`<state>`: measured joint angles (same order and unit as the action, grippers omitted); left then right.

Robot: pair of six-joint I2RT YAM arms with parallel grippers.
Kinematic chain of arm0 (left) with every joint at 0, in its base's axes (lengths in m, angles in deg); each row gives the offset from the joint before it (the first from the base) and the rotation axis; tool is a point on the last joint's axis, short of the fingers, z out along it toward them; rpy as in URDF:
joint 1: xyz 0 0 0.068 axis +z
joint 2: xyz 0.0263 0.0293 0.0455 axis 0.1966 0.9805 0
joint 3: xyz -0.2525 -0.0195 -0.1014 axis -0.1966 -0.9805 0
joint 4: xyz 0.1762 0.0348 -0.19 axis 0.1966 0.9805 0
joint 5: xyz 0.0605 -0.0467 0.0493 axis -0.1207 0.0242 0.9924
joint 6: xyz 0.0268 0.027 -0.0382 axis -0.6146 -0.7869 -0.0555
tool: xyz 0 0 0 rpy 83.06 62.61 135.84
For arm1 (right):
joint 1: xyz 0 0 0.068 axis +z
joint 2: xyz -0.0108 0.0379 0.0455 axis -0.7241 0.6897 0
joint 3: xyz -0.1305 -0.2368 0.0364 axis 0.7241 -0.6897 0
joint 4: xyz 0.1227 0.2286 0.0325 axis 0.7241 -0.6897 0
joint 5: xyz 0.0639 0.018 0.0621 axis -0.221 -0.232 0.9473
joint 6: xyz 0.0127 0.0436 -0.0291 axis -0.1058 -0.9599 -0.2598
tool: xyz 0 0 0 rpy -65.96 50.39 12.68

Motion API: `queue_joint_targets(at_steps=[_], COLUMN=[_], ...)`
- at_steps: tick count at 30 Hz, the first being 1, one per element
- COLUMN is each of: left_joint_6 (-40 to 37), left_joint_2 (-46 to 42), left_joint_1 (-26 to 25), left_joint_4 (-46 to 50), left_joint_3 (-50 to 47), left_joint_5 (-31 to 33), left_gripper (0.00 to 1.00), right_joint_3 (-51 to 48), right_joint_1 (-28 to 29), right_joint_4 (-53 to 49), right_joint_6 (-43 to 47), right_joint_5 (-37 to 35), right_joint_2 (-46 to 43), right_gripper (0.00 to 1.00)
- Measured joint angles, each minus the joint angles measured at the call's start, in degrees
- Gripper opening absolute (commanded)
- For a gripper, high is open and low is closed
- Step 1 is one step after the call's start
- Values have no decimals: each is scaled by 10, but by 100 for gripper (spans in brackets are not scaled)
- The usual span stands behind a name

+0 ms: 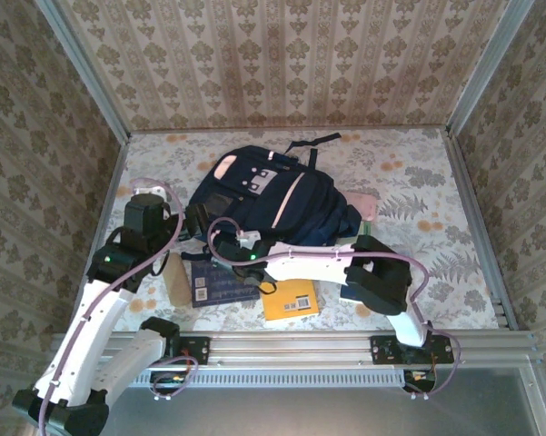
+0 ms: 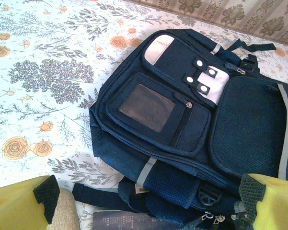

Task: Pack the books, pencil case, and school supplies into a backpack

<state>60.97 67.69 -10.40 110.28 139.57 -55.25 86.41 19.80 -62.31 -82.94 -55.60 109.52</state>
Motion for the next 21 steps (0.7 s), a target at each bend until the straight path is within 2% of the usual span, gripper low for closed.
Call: queue_joint_targets(at_steps=[6,9,18,21], left_joint_6=[0,0,0,0], left_joint_2=[0,0,0,0], left_joint_1=[0,0,0,0], left_joint_4=[-1,-2,-2,-2], left_joint_3=[0,0,0,0], left_joint_5=[5,5,5,4], left_gripper=[100,100,100,100], right_joint_3=[33,42,36,32], right_joint_1=[-4,-6,-25,-26], right_joint_4=[-19,-25,-18,-10], right_joint_6=[1,1,19,32], right_joint_5=[0,0,6,7], right_joint_2=[19,26,26,26], right_gripper=[45,42,11,5])
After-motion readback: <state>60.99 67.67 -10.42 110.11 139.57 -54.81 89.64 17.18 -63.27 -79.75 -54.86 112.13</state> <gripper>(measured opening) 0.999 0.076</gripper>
